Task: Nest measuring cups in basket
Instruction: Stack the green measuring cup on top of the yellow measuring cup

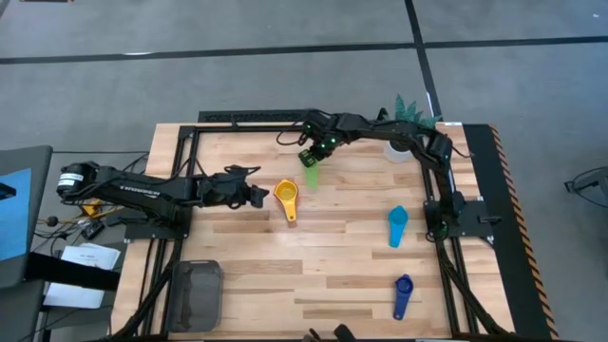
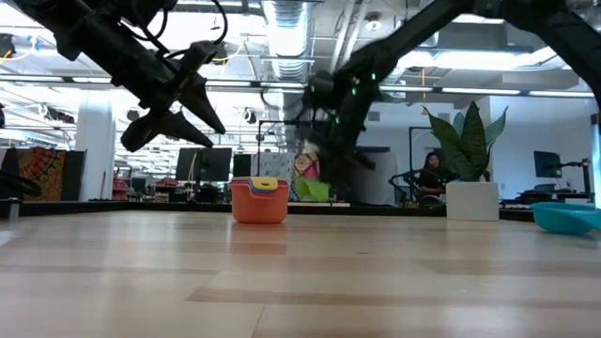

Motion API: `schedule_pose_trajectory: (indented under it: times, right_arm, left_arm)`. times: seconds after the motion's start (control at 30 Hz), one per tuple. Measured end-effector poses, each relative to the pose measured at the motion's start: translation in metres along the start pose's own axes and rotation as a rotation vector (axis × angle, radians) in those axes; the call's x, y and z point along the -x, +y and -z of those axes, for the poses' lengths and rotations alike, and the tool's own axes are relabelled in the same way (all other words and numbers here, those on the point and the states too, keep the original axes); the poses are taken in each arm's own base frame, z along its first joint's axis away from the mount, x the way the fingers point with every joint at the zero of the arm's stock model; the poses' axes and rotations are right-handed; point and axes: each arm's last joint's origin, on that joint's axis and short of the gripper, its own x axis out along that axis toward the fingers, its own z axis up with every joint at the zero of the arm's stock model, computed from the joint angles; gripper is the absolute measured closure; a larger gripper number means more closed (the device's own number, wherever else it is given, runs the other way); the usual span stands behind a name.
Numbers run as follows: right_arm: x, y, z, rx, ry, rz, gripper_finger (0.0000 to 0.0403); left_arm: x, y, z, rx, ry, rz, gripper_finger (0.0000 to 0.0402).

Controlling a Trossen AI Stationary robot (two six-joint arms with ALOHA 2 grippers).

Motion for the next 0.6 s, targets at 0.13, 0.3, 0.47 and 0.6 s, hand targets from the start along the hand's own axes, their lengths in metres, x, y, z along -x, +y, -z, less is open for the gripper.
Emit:
schedule_pose_trajectory:
  times: [0.13, 0.3, 0.47, 0.6]
  right_arm:
    - [0.023, 0.022, -0.007, 0.031, -0.004, -0.019, 0.0395]
    - [0.046, 0.061, -0.004, 0.076, -0.014, -0.063, 0.0393]
    - [0.046, 0.098, 0.013, 0.072, -0.017, -0.114, 0.039]
    - [0.034, 0.118, 0.028, 0.083, -0.021, -0.082, 0.0392]
  left_arm:
    - [0.0, 0.001, 0.001, -0.027, 0.012, -0.005, 0.0283]
    - [0.0, 0.001, 0.001, -0.049, 0.017, -0.01, 0.0283]
    - [0.0, 0.002, 0.002, -0.051, 0.022, -0.017, 0.0283]
    - [0.0, 0.002, 0.002, -0.052, 0.032, -0.012, 0.0283]
